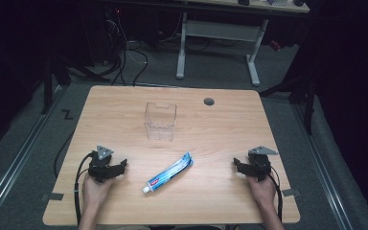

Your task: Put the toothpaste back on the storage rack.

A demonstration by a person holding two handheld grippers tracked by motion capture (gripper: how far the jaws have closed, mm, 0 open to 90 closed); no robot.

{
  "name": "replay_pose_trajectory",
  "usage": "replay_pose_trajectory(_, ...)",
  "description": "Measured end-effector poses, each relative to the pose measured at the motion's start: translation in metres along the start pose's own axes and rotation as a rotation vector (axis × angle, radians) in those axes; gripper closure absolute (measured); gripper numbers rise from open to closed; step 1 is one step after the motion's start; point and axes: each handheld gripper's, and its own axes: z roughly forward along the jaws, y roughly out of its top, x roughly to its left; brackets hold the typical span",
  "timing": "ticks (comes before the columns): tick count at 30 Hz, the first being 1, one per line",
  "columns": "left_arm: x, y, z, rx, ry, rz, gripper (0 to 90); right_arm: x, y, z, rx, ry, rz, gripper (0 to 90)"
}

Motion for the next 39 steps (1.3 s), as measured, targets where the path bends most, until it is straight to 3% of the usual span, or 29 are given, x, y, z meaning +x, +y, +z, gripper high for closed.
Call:
replay_pose_trajectory(25, 0.002, 0.0, -0.006, 0.012, -0.001, -0.01, 33.2, 0.0, 0.0, 0.0, 0.0, 0.0, 0.0, 30.0)
replay_pose_trajectory(31, 0.001, 0.001, -0.01, 0.003, -0.015, -0.023, 33.0, 0.0, 0.0, 0.0, 0.0, 0.0, -0.001, 30.0)
replay_pose_trajectory(39, -0.001, 0.0, -0.015, -0.016, -0.071, -0.053, 30.4, 0.0, 0.0, 0.0, 0.0, 0.0, 0.0, 30.0)
